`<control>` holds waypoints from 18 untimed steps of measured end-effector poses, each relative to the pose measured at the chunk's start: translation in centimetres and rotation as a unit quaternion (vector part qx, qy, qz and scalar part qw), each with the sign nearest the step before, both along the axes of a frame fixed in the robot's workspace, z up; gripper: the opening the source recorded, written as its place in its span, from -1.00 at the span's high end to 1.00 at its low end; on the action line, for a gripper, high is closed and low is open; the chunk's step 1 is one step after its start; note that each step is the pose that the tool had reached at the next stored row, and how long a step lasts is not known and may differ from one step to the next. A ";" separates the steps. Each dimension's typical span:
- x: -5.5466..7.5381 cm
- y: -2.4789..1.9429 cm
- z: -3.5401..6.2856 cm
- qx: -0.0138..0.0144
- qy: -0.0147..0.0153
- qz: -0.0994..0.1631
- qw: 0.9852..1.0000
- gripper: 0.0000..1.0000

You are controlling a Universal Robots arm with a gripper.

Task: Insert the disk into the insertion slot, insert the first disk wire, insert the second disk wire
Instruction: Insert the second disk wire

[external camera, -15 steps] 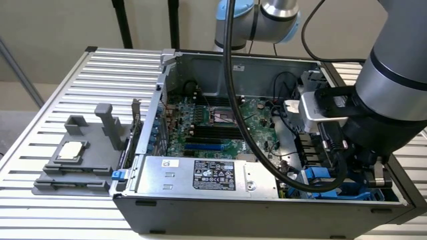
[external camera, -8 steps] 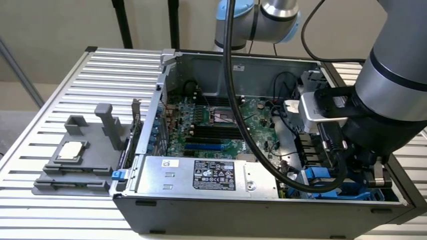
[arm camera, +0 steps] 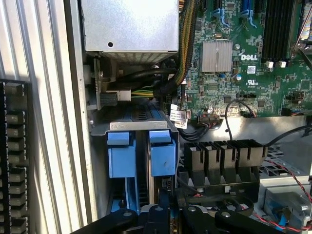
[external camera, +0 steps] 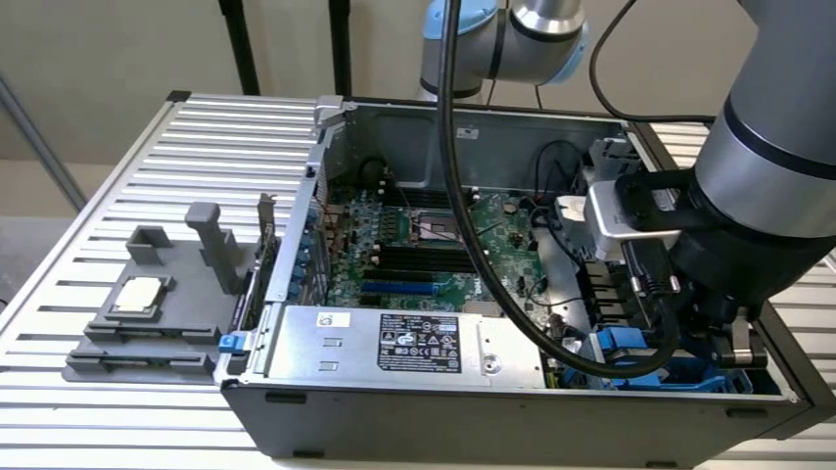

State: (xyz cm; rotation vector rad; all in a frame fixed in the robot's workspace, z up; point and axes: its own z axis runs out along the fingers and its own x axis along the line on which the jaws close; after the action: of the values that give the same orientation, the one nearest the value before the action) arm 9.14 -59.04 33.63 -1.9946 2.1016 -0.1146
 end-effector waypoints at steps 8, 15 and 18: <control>0.1 0.00 -0.01 0.000 0.000 0.001 1.000 0.67; 0.1 0.01 -0.03 0.000 0.000 0.001 1.000 0.67; 0.1 0.08 -0.02 0.000 0.000 0.001 1.000 0.67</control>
State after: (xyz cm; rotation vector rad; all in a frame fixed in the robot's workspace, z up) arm 9.29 -58.96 33.61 -1.9959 2.1000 -0.1142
